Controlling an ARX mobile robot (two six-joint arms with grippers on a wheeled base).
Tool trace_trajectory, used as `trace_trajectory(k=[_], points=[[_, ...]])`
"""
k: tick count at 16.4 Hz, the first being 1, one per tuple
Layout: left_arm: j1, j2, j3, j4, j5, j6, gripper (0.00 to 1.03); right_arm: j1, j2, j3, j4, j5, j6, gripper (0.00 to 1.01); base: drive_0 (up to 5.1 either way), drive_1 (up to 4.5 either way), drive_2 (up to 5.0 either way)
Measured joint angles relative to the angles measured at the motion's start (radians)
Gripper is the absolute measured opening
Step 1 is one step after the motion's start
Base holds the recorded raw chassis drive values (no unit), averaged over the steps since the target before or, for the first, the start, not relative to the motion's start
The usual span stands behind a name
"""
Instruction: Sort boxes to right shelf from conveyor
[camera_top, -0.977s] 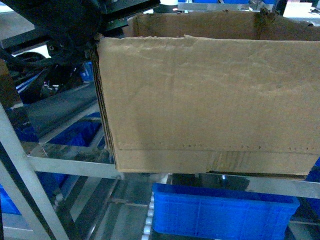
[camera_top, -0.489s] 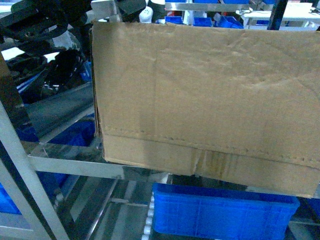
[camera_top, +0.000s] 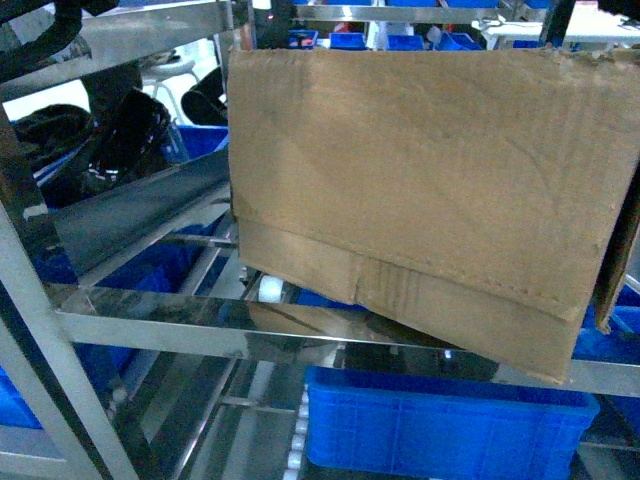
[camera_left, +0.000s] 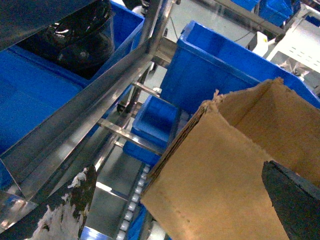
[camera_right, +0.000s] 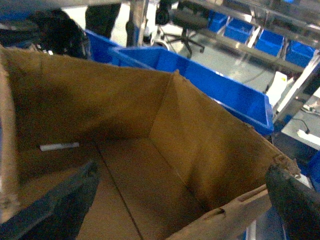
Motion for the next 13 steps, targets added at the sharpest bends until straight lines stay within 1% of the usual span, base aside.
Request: trace_trajectory(k=[1,2,3,4,5,6,7,8,9,11,12,13], points=[[-0.002,-0.021,-0.021,-0.020,0.003,-0.007,0.98,0.000,-0.027,-0.039,0.049,-0.022,0.029,0.98,0.0,0.00,0.0],[-0.002,-0.039,-0.043,-0.015,0.003,-0.015,0.98,-0.002,-0.039,-0.065,0.090,-0.039,0.059,0.98,0.0,0.00,0.0],[-0.004,-0.050,-0.058,-0.022,0.010,-0.029,0.98,-0.006,-0.045,-0.082,0.127,-0.060,0.081,0.98,0.0,0.00,0.0],[-0.007,-0.061,-0.072,-0.033,0.016,-0.034,0.98,-0.007,-0.071,-0.090,0.111,-0.071,0.105,0.98,0.0,0.00,0.0],[-0.007,-0.083,-0.085,-0.063,0.026,-0.054,0.98,-0.007,-0.109,-0.099,0.084,-0.079,0.118,0.98,0.0,0.00,0.0],[-0.009,-0.124,-0.100,-0.112,0.032,-0.079,0.98,-0.011,-0.160,-0.108,0.032,-0.077,0.125,0.98,0.0,0.00,0.0],[-0.009,-0.169,-0.121,-0.145,0.038,-0.103,0.98,-0.014,-0.208,-0.132,-0.031,-0.067,0.123,0.98,0.0,0.00,0.0],[-0.009,-0.215,-0.143,-0.188,0.040,-0.124,0.98,-0.026,-0.249,-0.161,-0.116,-0.051,0.113,0.98,0.0,0.00,0.0],[-0.008,-0.254,-0.166,-0.228,0.048,-0.140,0.98,-0.039,-0.280,-0.182,-0.206,-0.025,0.092,0.98,0.0,0.00,0.0],[-0.008,-0.278,-0.189,-0.241,0.048,-0.150,0.98,-0.039,-0.352,-0.200,-0.405,-0.018,0.035,0.98,0.0,0.00,0.0],[-0.008,-0.278,-0.189,-0.240,0.048,-0.156,0.98,-0.039,-0.357,-0.200,-0.407,-0.019,0.020,0.98,0.0,0.00,0.0],[-0.008,-0.278,-0.189,-0.240,0.048,-0.156,0.98,-0.039,-0.354,-0.200,-0.412,-0.018,0.015,0.98,0.0,0.00,0.0]])
